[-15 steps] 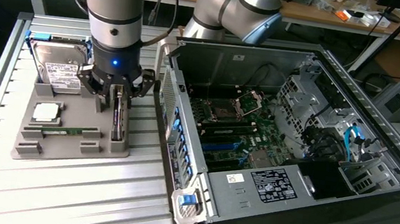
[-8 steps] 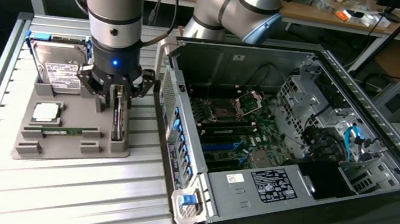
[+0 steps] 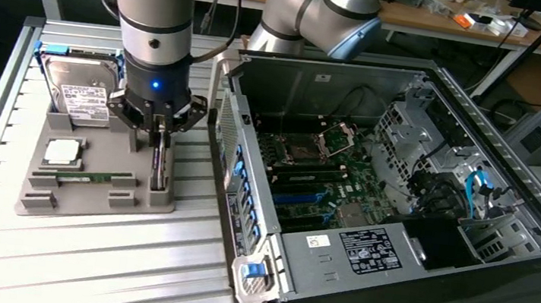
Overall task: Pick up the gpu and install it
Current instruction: 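Pick up the gpu and move the gpu toward the slot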
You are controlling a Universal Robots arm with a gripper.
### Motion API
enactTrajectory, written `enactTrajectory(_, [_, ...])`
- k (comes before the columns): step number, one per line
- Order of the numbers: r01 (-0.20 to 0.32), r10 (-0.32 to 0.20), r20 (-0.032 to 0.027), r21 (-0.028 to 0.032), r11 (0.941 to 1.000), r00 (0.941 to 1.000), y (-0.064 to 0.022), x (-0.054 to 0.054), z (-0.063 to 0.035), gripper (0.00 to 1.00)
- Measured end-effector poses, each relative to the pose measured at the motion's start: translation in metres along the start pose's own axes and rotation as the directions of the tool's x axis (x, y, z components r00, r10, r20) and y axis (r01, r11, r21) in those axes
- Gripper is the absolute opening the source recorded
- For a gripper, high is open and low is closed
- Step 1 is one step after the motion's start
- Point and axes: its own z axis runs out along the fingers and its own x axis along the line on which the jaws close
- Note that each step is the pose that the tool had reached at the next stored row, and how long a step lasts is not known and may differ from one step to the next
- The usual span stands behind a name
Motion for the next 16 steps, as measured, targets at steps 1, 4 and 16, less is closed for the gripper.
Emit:
enactTrajectory(1, [0.000,0.000,0.0000,0.0001,1.0000,1.0000,0.0000,0.0000,0.0000,0.27])
enactTrajectory(4, [0.000,0.000,0.0000,0.0000,1.0000,1.0000,0.0000,0.0000,0.0000,0.27])
enactTrajectory(16, [0.000,0.000,0.0000,-0.0001,1.0000,1.0000,0.0000,0.0000,0.0000,0.27])
